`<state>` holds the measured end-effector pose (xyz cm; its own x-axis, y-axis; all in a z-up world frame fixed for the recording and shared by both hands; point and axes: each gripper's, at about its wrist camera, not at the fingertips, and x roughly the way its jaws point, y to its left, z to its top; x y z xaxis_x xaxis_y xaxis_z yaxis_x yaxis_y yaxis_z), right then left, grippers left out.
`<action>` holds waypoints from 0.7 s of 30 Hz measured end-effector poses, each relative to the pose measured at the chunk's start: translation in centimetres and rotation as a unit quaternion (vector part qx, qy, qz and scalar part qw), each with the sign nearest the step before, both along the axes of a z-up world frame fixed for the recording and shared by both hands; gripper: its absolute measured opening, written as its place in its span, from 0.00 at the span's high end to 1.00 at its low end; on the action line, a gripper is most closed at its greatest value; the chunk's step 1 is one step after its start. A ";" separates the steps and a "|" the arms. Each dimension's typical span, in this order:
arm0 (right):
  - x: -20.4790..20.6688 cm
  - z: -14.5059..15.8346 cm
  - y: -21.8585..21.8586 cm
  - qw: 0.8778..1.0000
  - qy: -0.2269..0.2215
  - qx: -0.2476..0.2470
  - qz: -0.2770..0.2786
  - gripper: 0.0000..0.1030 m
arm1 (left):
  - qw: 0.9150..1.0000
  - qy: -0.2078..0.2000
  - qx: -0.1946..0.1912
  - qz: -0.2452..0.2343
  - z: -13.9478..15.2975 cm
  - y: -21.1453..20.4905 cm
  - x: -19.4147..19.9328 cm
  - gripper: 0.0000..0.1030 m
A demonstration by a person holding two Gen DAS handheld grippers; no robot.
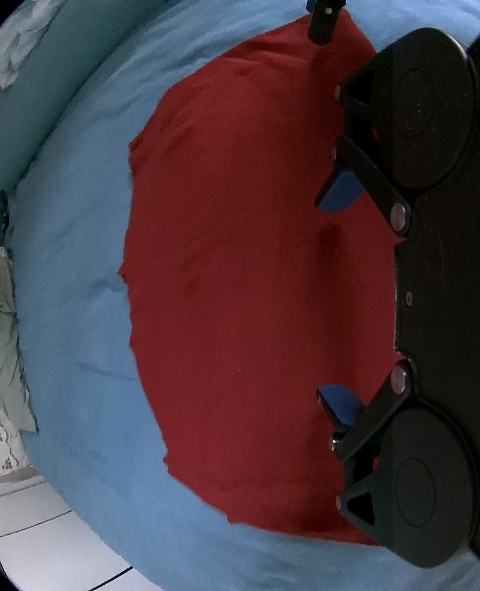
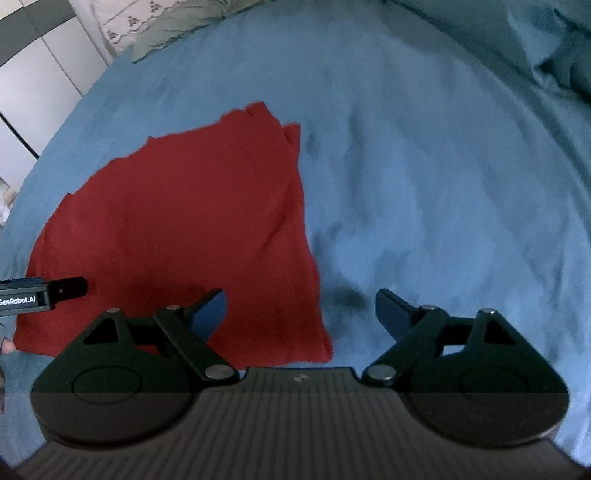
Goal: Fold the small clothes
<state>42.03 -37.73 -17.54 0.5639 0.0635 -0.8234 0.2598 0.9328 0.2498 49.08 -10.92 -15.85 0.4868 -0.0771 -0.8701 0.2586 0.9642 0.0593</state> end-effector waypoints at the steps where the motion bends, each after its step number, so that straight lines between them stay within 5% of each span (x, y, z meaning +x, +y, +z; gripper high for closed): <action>1: 0.1 -0.3 0.1 1.000 -0.003 -0.001 -0.002 0.07 | 1.000 0.002 0.001 -0.001 -0.3 -0.3 0.1 0.01; 13: 1.8 -1.6 2.3 0.998 -0.025 -0.029 0.058 0.45 | 1.000 0.014 0.012 -0.009 -2.3 -0.9 0.9 0.00; 18: 1.9 -0.8 1.8 0.998 -0.016 -0.008 0.054 0.73 | 1.000 0.026 -0.004 -0.006 -3.3 -0.2 1.6 0.00; 21: 2.1 -0.1 0.8 0.999 -0.010 0.041 0.018 0.76 | 0.999 0.031 -0.004 -0.009 -3.7 -0.3 2.1 0.00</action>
